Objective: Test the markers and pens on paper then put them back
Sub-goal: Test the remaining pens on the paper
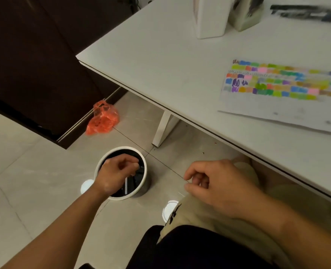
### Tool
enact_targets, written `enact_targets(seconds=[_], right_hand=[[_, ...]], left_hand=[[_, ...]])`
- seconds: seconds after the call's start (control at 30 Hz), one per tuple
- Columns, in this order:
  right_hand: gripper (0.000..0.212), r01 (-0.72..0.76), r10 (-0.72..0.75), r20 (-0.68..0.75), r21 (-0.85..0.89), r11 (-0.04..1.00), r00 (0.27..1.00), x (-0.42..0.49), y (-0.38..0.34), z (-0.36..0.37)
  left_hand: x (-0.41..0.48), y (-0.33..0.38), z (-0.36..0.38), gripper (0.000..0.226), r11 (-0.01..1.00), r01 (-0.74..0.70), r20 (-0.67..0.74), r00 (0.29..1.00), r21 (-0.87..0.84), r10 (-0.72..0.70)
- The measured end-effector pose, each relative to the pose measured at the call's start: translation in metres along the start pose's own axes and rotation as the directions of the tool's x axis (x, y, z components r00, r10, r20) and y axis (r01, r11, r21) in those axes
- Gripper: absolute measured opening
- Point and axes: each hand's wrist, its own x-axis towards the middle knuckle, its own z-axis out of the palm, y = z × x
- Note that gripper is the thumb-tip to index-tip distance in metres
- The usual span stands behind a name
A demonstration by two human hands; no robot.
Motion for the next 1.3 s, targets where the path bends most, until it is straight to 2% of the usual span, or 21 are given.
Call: enact_targets(seconds=[0.07, 0.13, 0.27, 0.37, 0.5, 0.57, 0.67, 0.8, 0.93, 1.0, 1.13, 1.23, 1.3], right_hand=[[0.009, 0.034, -0.035, -0.042, -0.008, 0.999, 0.999, -0.016, -0.009, -0.015], [0.012, 0.078, -0.077, -0.092, 0.004, 0.997, 0.993, -0.036, -0.017, -0.035], [0.014, 0.133, -0.119, -0.229, 0.047, 0.990, 0.966, -0.082, -0.032, -0.089], [0.016, 0.172, -0.144, -0.381, 0.041, 0.984, 0.913, -0.112, -0.037, -0.131], [0.019, 0.084, -0.069, -0.569, 0.001, 0.996, 0.819, -0.126, -0.016, -0.187], [0.011, 0.009, 0.002, -0.624, 0.015, 1.000, 0.782, -0.123, 0.007, -0.212], [0.005, -0.086, 0.091, -0.685, 0.042, 0.995, 0.723, -0.113, 0.035, -0.243], [0.006, -0.162, 0.144, -0.751, 0.050, 0.986, 0.644, -0.090, 0.054, -0.266], [0.007, -0.172, 0.145, -0.797, 0.052, 0.984, 0.586, -0.077, 0.069, -0.262], [0.008, -0.165, 0.147, -0.811, 0.064, 0.984, 0.566, -0.074, 0.078, -0.256], [0.006, -0.138, 0.151, -0.802, 0.086, 0.987, 0.578, -0.073, 0.089, -0.248], [0.004, -0.108, 0.140, -0.811, 0.095, 0.990, 0.567, -0.072, 0.089, -0.248], [0.005, -0.104, 0.148, -0.810, 0.108, 0.989, 0.567, -0.070, 0.089, -0.248]], left_hand=[[-0.012, 0.040, -0.007, 0.006, 0.987, -0.154, 0.019, 0.988, -0.041, 0.155], [-0.022, 0.082, -0.011, 0.016, 0.944, -0.312, 0.040, 0.947, -0.109, 0.318], [-0.029, 0.165, -0.003, 0.021, 0.779, -0.555, 0.013, 0.812, -0.294, 0.583], [-0.023, 0.224, 0.017, 0.020, 0.692, -0.648, 0.043, 0.719, -0.318, 0.693], [-0.005, 0.288, 0.056, 0.015, 0.688, -0.695, 0.140, 0.675, -0.210, 0.725], [0.015, 0.316, 0.079, 0.005, 0.707, -0.702, 0.170, 0.688, -0.087, 0.705], [0.052, 0.357, 0.112, 0.007, 0.685, -0.718, 0.164, 0.695, 0.122, 0.700], [0.108, 0.405, 0.152, 0.025, 0.491, -0.743, 0.209, 0.624, 0.454, 0.753], [0.155, 0.441, 0.187, 0.034, 0.356, -0.673, 0.263, 0.636, 0.648, 0.725], [0.170, 0.453, 0.201, 0.029, 0.284, -0.653, 0.303, 0.635, 0.702, 0.711], [0.187, 0.463, 0.222, 0.034, 0.207, -0.626, 0.328, 0.627, 0.752, 0.707], [0.196, 0.460, 0.231, 0.028, 0.197, -0.612, 0.283, 0.597, 0.766, 0.751], [0.197, 0.458, 0.232, 0.025, 0.221, -0.621, 0.276, 0.601, 0.752, 0.750]])
